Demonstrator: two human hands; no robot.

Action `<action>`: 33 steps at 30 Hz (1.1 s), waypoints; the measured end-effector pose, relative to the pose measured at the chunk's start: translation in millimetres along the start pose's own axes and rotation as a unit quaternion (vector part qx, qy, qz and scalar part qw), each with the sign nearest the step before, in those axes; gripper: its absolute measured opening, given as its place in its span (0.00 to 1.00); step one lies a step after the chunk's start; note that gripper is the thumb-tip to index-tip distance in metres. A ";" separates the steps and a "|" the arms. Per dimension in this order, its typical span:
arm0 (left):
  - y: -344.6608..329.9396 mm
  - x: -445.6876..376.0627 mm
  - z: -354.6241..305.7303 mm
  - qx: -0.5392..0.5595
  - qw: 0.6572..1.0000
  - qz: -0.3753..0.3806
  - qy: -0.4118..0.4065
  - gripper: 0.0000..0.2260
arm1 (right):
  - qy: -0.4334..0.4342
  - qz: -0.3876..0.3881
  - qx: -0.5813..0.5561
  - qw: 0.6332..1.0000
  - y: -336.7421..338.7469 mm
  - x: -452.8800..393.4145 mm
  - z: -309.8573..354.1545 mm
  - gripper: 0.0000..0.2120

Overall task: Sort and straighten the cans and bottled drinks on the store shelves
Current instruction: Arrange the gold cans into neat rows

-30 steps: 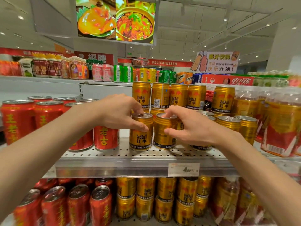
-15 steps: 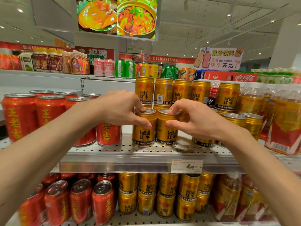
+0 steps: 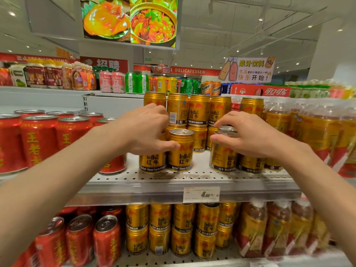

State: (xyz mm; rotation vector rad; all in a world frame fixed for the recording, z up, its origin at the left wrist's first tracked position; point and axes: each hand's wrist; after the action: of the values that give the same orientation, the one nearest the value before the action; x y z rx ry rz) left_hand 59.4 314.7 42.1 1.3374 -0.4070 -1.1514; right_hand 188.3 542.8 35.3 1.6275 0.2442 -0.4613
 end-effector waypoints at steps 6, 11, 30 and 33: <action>-11.3 -18.2 -10.1 0.088 0.996 -0.004 0.004 0.35 | 0.004 0.054 -0.013 0.998 -2.1 5.6 -13.0 0.30; -23.7 -21.2 -18.5 0.160 0.987 0.012 -0.005 0.30 | 0.028 0.048 -0.014 0.998 2.1 10.2 -16.6 0.27; -25.9 -21.9 -17.7 0.191 0.981 0.011 0.002 0.29 | 0.052 -0.045 -0.147 0.987 -22.7 -6.1 6.4 0.15; -27.2 -21.5 -17.1 0.193 0.981 0.009 0.005 0.30 | 0.053 -0.040 -0.146 0.987 -23.1 -7.5 5.0 0.15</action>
State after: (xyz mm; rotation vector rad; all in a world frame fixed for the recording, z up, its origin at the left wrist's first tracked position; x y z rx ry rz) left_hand 52.4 346.4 21.1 1.6689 -0.6582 -1.0834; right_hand 171.1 541.3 17.6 1.3587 0.4375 -0.3800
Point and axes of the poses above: each hand's wrist, its own x-axis away from the middle knuckle, its own y-axis out of the back of the hand, z = x × y, and after that the axes turned 1 degree about z, right-handed
